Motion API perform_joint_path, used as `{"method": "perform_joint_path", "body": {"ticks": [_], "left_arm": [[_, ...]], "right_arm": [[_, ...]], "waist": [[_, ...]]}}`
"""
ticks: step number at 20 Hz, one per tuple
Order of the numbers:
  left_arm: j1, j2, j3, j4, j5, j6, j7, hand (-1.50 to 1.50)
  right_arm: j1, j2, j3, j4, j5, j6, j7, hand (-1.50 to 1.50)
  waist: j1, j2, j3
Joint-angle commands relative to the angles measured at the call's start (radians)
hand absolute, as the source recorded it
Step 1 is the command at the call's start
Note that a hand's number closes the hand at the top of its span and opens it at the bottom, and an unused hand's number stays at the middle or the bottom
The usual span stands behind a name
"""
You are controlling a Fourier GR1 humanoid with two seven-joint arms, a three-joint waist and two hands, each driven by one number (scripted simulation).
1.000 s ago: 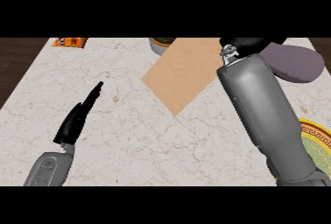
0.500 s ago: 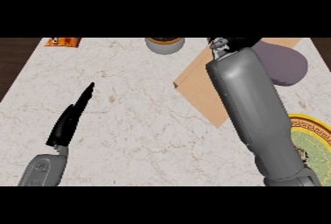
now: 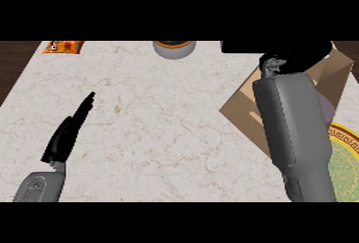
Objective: Pick the eggplant from the plate and place it in the cardboard box
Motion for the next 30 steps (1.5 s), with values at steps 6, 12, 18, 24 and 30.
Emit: {"method": "perform_joint_path", "body": {"ticks": [6,12,18,24,30], "left_arm": [[-0.001,-0.016,-0.016,-0.032,-0.005,-0.008,0.024,0.00],[0.009,-0.006,-0.007,-0.008,-0.016,0.005,-0.004,0.00],[0.025,-0.032,-0.025,-0.027,-0.027,0.020,-0.004,0.00],[0.007,-0.018,-0.007,-0.015,-0.015,0.004,0.015,0.00],[0.049,-0.028,-0.011,-0.012,-0.037,0.030,-0.030,0.00]], "right_arm": [[0.158,0.009,0.013,-0.018,-0.202,-0.290,0.066,-1.50],[0.182,0.009,-0.011,-0.153,-0.172,-0.608,-0.086,-1.50],[0.230,0.010,-0.022,-0.215,-0.273,-0.818,-0.073,-1.50],[0.424,0.010,-0.009,-0.373,-0.273,-1.047,-0.153,-1.50],[0.739,0.010,0.048,-0.589,-0.336,-1.178,-0.259,-1.50]], "waist": [[0.013,0.006,0.000],[0.010,0.006,0.001],[0.009,0.003,0.001],[-0.011,0.001,0.000],[-0.022,0.000,0.000]]}}
